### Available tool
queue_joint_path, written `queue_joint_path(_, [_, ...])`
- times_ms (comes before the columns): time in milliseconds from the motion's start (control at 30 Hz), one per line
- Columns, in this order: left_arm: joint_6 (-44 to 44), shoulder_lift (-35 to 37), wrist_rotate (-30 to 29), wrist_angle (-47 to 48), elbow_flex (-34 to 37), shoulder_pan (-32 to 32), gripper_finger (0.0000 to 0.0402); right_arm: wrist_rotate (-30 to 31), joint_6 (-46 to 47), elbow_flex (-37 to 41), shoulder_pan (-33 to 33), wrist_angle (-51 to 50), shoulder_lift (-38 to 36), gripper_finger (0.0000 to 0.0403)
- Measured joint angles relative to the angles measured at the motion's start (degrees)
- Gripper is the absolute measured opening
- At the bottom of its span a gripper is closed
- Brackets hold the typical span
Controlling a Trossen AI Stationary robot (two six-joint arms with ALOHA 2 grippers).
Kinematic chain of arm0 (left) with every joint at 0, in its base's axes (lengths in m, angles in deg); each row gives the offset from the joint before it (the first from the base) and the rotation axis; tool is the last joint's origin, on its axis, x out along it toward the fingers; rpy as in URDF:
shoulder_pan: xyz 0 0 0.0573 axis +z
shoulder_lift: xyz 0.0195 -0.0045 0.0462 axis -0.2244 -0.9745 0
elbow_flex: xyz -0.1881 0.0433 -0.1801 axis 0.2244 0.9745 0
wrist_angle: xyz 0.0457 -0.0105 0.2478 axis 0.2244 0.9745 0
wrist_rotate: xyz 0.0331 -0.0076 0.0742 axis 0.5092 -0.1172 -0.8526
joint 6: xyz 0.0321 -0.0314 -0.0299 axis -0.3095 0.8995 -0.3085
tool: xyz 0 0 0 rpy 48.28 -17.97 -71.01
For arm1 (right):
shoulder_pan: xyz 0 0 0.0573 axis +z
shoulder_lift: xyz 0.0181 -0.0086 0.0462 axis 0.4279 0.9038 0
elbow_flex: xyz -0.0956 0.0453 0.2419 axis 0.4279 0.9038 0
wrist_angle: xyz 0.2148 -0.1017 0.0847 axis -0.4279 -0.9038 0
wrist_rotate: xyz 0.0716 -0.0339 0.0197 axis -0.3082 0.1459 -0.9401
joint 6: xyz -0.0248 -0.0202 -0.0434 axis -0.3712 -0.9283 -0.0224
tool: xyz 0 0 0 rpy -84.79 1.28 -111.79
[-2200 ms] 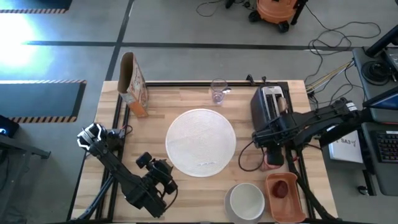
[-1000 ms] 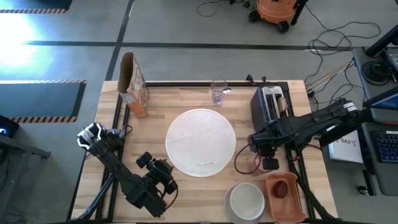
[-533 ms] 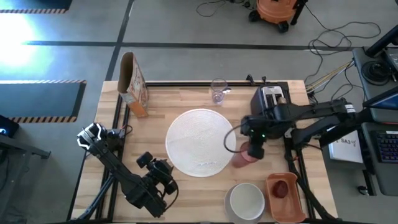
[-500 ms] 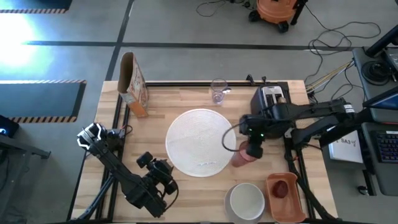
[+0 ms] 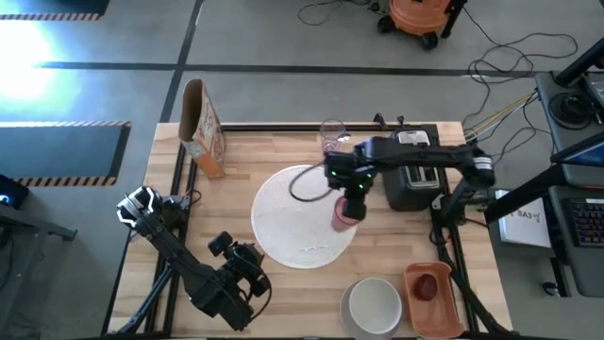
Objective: Arrange a breakfast setting
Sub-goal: Move the pink cup to the top middle left of the table
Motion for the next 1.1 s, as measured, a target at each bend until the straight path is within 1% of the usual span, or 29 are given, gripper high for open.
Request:
queue_joint_path(267, [-0.01,-0.28,0.08,-0.51,0.0,0.0,0.0168,4.5,-8.82,-11.44,-5.84,-0.36,8.87,0.0009])
queue_joint_path(533, [0.0,-0.31,0.1,-0.8,0.01,-0.02,0.0168,4.22,-14.47,-23.57,-11.28,-0.71,18.38,0.0009])
queue_joint_path(800, [-0.01,-0.31,0.1,-0.69,0.0,-0.02,0.0168,4.51,-16.94,-37.59,-16.11,-0.6,28.64,0.0009])
queue_joint_path(867, [-0.01,-0.31,0.12,-0.61,0.0,-0.02,0.0168,4.27,-17.81,-36.57,-17.12,2.13,28.88,0.0009])
queue_joint_path(1100, [1.47,-0.28,0.58,1.14,0.0,0.01,0.0168,6.16,-18.22,-36.1,-19.63,1.33,29.33,0.0008])
